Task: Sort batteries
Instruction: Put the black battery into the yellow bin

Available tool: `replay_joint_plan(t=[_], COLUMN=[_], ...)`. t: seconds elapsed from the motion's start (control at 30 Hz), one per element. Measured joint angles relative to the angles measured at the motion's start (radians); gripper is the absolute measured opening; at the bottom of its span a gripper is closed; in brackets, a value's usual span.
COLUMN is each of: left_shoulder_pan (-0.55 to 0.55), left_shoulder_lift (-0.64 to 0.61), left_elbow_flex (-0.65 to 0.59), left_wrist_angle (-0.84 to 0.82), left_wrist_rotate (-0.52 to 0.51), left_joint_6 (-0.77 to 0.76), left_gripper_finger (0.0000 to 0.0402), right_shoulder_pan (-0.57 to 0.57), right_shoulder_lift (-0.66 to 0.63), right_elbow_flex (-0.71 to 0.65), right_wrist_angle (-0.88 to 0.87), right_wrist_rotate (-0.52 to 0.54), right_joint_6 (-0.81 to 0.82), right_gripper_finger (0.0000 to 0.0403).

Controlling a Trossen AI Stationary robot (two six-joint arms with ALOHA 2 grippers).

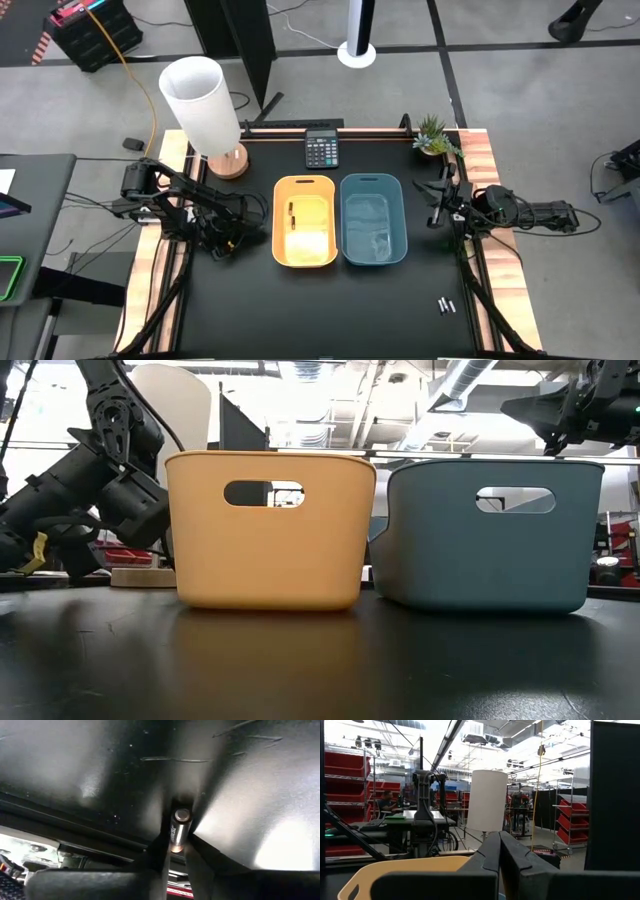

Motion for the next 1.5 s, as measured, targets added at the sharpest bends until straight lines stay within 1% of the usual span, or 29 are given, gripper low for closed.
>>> replay_joint_plan(t=[0.1, 0.2, 0.33, 0.5, 0.77, 0.87, 0.93, 0.97, 1.07, 1.2, 1.3, 1.37, 1.5], left_shoulder_pan=[0.0, 0.0, 0.0, -0.005, -0.026, -0.026, -0.032, -0.038, -0.088, -0.204, -0.283, -0.325, -0.368], left_shoulder_lift=[0.001, -0.001, -0.04, -0.133, -0.36, -0.39, -0.392, -0.391, -0.36, -0.266, -0.17, -0.107, -0.013], left_elbow_flex=[0.014, 0.032, 0.039, 0.057, 0.1, 0.1, 0.1, 0.1, 0.1, 0.102, 0.136, 0.176, 0.268], left_wrist_angle=[-0.016, -0.035, -0.027, -0.039, -0.025, -0.002, 0.059, 0.115, 0.293, 0.444, 0.482, 0.491, 0.47], left_wrist_rotate=[-0.015, -0.053, -0.067, -0.063, -0.087, -0.083, -0.075, -0.066, -0.038, -0.026, -0.035, -0.073, -0.138], left_joint_6=[-0.019, -0.026, -0.046, -0.107, -0.235, -0.266, -0.293, -0.307, -0.365, -0.453, -0.51, -0.53, -0.542], left_gripper_finger=[0.0017, 0.0017, 0.0014, 0.0002, 0.0004, 0.0003, 0.0001, 0.0002, 0.0029, 0.0093, 0.0148, 0.0182, 0.0231], right_shoulder_pan=[0.0, 0.0, 0.0, 0.0, 0.0, 0.0, 0.0, 0.0, 0.0, 0.0, 0.0, 0.0, 0.0], right_shoulder_lift=[0.0, 0.0, 0.0, 0.0, 0.0, 0.0, 0.0, 0.0, 0.0, 0.0, 0.0, 0.0, 0.0], right_elbow_flex=[0.0, 0.0, 0.0, 0.0, 0.0, 0.0, 0.0, 0.0, 0.0, 0.0, 0.0, 0.0, 0.0], right_wrist_angle=[0.0, 0.0, 0.0, 0.0, 0.0, 0.0, 0.0, 0.002, 0.008, 0.007, 0.003, 0.002, 0.001], right_wrist_rotate=[0.0, 0.0, 0.0, 0.0, 0.0, 0.0, 0.0, 0.0, 0.0, 0.0, 0.0, 0.0, 0.0], right_joint_6=[0.0, 0.0, 0.0, 0.001, 0.003, 0.004, 0.006, 0.008, 0.008, 0.008, 0.008, 0.004, 0.004], right_gripper_finger=[0.0024, 0.0024, 0.0024, 0.0024, 0.0024, 0.0024, 0.0024, 0.0024, 0.0024, 0.0024, 0.0024, 0.0024, 0.0024])
